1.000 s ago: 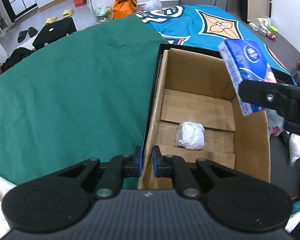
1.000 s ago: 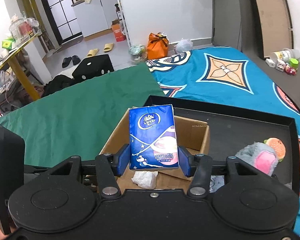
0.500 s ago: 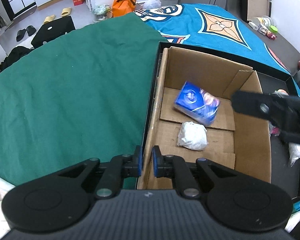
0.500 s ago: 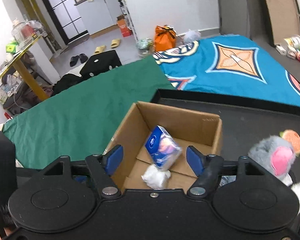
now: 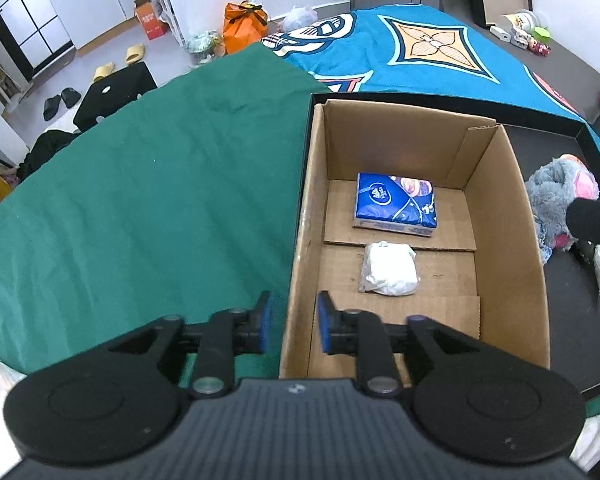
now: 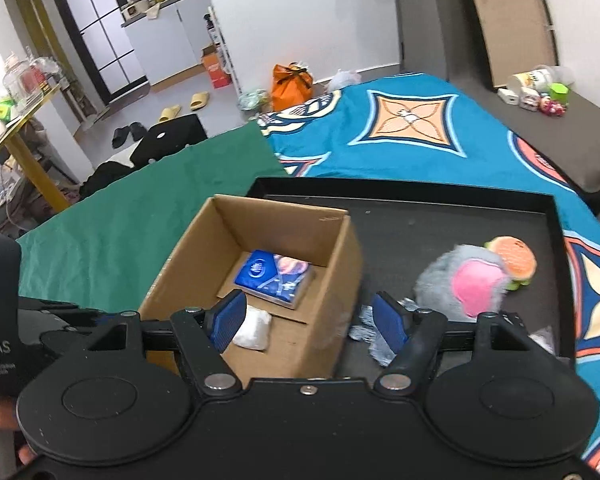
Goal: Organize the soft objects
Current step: 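Carry the blue tissue pack with the right gripper into the box and release, then move the right gripper to the clear plastic bag and grasp it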
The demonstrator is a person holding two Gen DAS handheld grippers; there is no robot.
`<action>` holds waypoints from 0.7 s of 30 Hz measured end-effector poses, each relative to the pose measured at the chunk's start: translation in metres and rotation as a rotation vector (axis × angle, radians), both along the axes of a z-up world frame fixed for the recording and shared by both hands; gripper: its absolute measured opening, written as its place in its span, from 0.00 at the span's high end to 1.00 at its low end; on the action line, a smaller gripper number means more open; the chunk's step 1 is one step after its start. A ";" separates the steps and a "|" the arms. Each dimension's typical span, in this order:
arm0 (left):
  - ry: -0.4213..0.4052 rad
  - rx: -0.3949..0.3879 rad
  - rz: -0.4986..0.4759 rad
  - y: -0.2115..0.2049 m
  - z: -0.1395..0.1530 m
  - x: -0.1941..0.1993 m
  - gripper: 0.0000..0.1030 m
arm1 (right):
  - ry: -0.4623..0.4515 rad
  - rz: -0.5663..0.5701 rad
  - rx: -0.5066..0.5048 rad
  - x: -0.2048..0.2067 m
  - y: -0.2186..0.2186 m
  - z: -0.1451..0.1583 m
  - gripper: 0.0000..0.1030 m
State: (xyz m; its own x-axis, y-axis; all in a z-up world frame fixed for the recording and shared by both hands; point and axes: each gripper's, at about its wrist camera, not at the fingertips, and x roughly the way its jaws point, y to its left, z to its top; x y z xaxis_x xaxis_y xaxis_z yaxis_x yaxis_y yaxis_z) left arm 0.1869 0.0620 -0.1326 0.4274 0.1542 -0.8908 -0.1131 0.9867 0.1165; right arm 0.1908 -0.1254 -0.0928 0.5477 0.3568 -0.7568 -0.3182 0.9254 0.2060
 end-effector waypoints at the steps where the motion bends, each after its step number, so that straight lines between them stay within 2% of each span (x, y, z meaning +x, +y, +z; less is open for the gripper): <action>1: -0.005 0.003 -0.004 -0.002 0.001 -0.001 0.64 | 0.000 -0.006 -0.001 -0.001 -0.003 -0.001 0.33; 7: -0.016 0.058 -0.025 -0.011 0.004 -0.003 0.53 | 0.006 -0.042 0.013 -0.004 -0.024 -0.004 0.32; 12: -0.017 0.066 -0.026 -0.013 0.006 -0.003 0.51 | -0.006 -0.072 0.006 -0.008 -0.038 -0.007 0.23; 21: -0.012 0.101 -0.040 -0.023 0.008 -0.005 0.49 | -0.014 -0.125 0.006 -0.014 -0.077 -0.021 0.23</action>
